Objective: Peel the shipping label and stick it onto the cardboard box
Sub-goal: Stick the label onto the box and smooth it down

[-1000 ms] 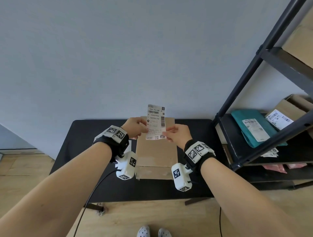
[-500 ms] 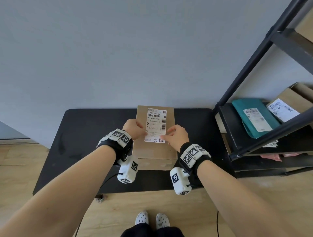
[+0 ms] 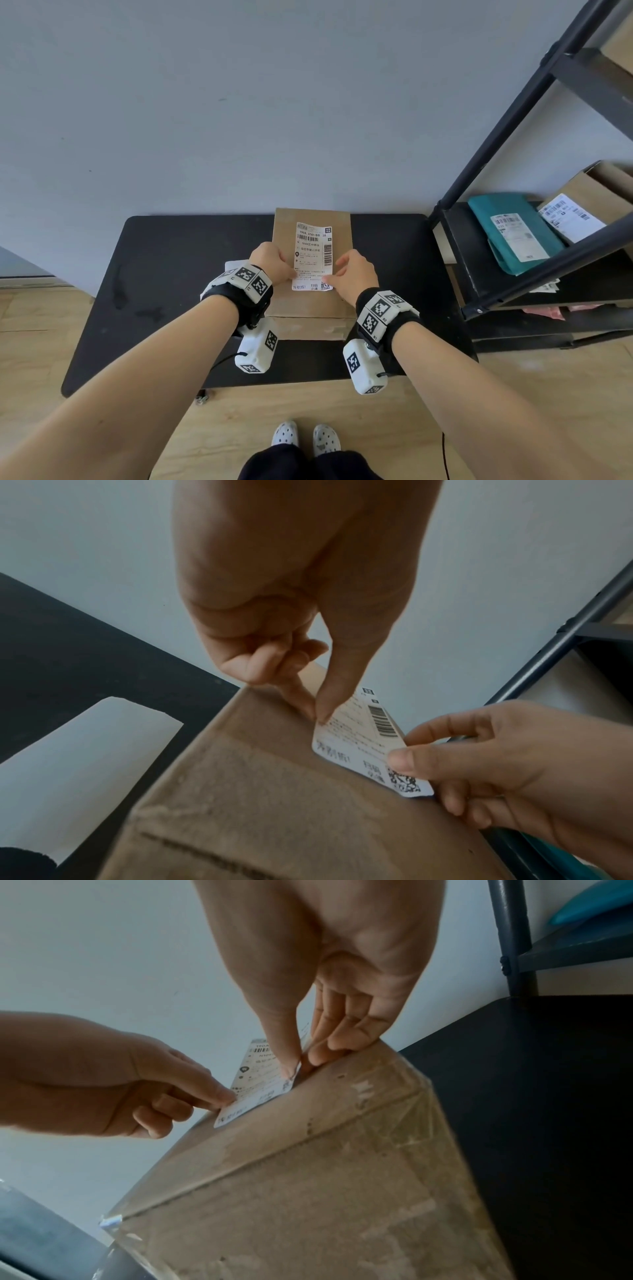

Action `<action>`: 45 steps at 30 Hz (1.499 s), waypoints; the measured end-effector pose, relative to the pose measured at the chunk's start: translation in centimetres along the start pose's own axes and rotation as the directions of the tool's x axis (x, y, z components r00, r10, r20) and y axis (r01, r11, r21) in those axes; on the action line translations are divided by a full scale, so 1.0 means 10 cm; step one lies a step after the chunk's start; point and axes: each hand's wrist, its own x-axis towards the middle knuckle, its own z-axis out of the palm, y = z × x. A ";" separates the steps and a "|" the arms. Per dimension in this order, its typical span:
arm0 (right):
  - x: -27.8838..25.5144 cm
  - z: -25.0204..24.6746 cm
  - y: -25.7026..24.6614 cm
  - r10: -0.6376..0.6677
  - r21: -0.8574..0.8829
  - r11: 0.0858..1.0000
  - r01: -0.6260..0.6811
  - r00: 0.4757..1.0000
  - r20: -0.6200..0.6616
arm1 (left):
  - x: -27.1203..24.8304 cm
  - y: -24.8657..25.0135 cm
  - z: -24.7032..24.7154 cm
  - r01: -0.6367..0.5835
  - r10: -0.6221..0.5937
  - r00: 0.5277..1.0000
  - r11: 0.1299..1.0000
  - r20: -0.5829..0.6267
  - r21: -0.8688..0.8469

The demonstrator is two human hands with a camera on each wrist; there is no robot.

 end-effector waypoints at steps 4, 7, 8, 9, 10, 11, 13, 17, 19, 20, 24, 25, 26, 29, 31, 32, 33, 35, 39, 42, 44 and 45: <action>-0.01 -0.01 -0.02 0.000 -0.039 0.999 0.001 1.000 0.013 | -0.01 0.01 0.01 -0.002 0.002 1.000 0.999 -0.005 0.033; -0.01 0.00 -0.02 -0.002 -0.057 0.998 0.003 1.000 0.012 | -0.02 0.02 0.01 0.002 -0.001 1.000 0.999 -0.016 0.049; -0.01 0.00 -0.03 -0.005 -0.063 0.998 0.005 1.000 0.009 | -0.03 0.02 0.01 0.004 -0.003 1.000 0.999 -0.019 0.051; -0.01 0.01 -0.03 -0.007 -0.069 0.998 0.007 1.000 0.007 | -0.04 0.03 0.02 0.004 -0.003 1.000 0.999 -0.025 0.054; -0.01 0.01 -0.03 -0.009 -0.078 0.997 0.010 1.000 0.005 | -0.05 0.04 0.02 0.008 -0.006 1.000 0.998 -0.029 0.060; -0.01 0.01 -0.02 -0.012 -0.089 0.996 0.012 1.000 0.004 | -0.06 0.05 0.03 0.011 -0.009 0.999 0.998 -0.035 0.066; -0.02 -0.01 -0.02 -0.016 -0.122 0.992 0.016 1.000 0.001 | -0.07 0.05 0.05 0.005 -0.002 0.999 0.997 -0.044 0.080; -0.09 -0.05 0.02 -0.071 -0.224 0.972 0.064 0.997 -0.022 | -0.12 0.00 0.04 -0.029 0.036 0.996 0.996 -0.080 0.079; -0.14 -0.05 0.05 -0.206 -0.273 0.944 0.185 0.978 -0.047 | -0.17 -0.06 0.02 -0.067 0.074 0.993 0.994 -0.088 0.087; -0.17 -0.04 0.07 -0.295 -0.306 0.913 0.269 0.955 -0.040 | -0.19 -0.09 0.01 -0.083 0.092 0.991 0.992 -0.095 0.096; -0.31 0.09 0.10 -0.477 -0.433 0.713 0.551 0.834 0.277 | -0.31 -0.15 0.02 -0.174 0.188 0.969 0.980 -0.162 0.098; -0.34 0.13 0.11 -0.472 -0.458 0.658 0.598 0.801 0.367 | -0.33 -0.16 0.03 -0.190 0.204 0.968 0.977 -0.149 0.100; -0.36 0.17 0.12 -0.461 -0.479 0.610 0.631 0.774 0.433 | -0.36 -0.17 0.04 -0.210 0.221 0.968 0.972 -0.115 0.106; -0.38 0.23 0.22 -0.427 -0.521 0.548 0.654 0.754 0.499 | -0.38 -0.22 0.07 -0.228 0.233 0.972 0.967 -0.033 0.110; -0.38 0.18 0.31 -0.435 -0.532 0.542 0.650 0.759 0.484 | -0.35 -0.24 0.08 -0.190 0.195 0.980 0.974 -0.033 0.125; -0.38 0.14 0.36 -0.441 -0.536 0.541 0.648 0.761 0.476 | -0.34 -0.24 0.08 -0.177 0.183 0.983 0.975 -0.033 0.137; -0.39 0.09 0.41 -0.443 -0.540 0.541 0.645 0.764 0.468 | -0.32 -0.24 0.08 -0.168 0.174 0.984 0.975 -0.032 0.143; -0.40 0.01 0.49 -0.432 -0.551 0.556 0.622 0.783 0.448 | -0.31 -0.23 0.07 -0.163 0.168 0.985 0.978 -0.027 0.131; -0.35 -0.06 0.43 -0.397 -0.550 0.633 0.545 0.838 0.373 | -0.28 -0.23 0.09 -0.163 0.170 0.983 0.981 -0.065 0.105; -0.32 -0.03 0.31 -0.429 -0.539 0.626 0.563 0.826 0.366 | -0.27 -0.21 0.14 -0.137 0.138 0.986 0.990 -0.089 0.025; -0.32 -0.01 0.30 -0.406 -0.556 0.581 0.594 0.804 0.434 | -0.25 -0.22 0.17 -0.082 0.079 0.995 0.995 -0.054 -0.054; -0.30 -0.01 0.31 -0.390 -0.561 0.577 0.594 0.803 0.450 | -0.23 -0.22 0.17 -0.057 0.054 0.998 0.994 -0.033 -0.096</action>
